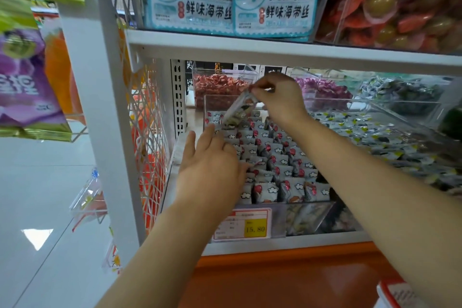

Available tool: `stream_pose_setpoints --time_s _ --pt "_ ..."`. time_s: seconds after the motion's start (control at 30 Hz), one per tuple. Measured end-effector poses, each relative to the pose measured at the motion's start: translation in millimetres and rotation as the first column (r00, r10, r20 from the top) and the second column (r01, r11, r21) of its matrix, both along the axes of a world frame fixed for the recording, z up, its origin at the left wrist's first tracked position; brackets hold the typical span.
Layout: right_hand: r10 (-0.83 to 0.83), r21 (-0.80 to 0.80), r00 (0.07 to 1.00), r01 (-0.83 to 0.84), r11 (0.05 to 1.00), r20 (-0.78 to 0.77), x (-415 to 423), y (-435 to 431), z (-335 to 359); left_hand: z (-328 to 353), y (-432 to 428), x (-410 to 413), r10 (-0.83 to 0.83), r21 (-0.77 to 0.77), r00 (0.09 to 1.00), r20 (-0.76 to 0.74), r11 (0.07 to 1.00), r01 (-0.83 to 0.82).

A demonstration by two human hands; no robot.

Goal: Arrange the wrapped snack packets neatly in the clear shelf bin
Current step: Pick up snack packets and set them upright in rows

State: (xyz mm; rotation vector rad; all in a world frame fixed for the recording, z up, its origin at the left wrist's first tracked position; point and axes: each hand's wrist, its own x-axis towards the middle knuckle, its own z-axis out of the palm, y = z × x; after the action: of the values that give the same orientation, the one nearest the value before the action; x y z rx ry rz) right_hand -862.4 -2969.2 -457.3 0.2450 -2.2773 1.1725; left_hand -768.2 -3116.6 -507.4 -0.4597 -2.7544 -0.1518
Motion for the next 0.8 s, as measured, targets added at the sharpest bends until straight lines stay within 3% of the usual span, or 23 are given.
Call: stream_pose_setpoints --time_s 0.13,0.2,0.3,0.5,0.63,0.8 --pt "-0.096 -0.356 0.995 0.099 0.929 0.027 54.3 30.4 -6.7 0.8 11.7 8.2 -0.029 0.123 0.974 -0.224 0.991 0.058" --pt "-0.053 -0.518 0.998 0.064 0.853 0.035 85.1 42.8 -10.7 3.0 17.5 13.5 -0.063 0.299 0.960 -0.272 0.943 0.147" --pt "0.001 -0.662 0.999 0.026 0.749 0.041 119.9 51.8 -21.8 5.1 23.8 19.9 -0.132 0.583 0.984 -0.120 0.793 0.177" --pt "0.097 -0.824 0.992 0.009 0.567 0.077 141.3 61.0 -38.4 8.5 34.2 31.5 -0.380 0.900 0.919 0.102 0.429 0.078" --pt "0.123 -0.870 0.989 0.014 0.494 0.085 142.5 70.3 -43.5 9.2 39.7 33.4 -0.448 0.927 0.881 0.151 0.373 0.031" --pt "0.347 -0.939 0.934 -0.038 0.343 0.089 143.8 76.9 -44.8 7.1 42.5 30.2 -0.330 0.957 0.929 0.169 0.279 -0.076"
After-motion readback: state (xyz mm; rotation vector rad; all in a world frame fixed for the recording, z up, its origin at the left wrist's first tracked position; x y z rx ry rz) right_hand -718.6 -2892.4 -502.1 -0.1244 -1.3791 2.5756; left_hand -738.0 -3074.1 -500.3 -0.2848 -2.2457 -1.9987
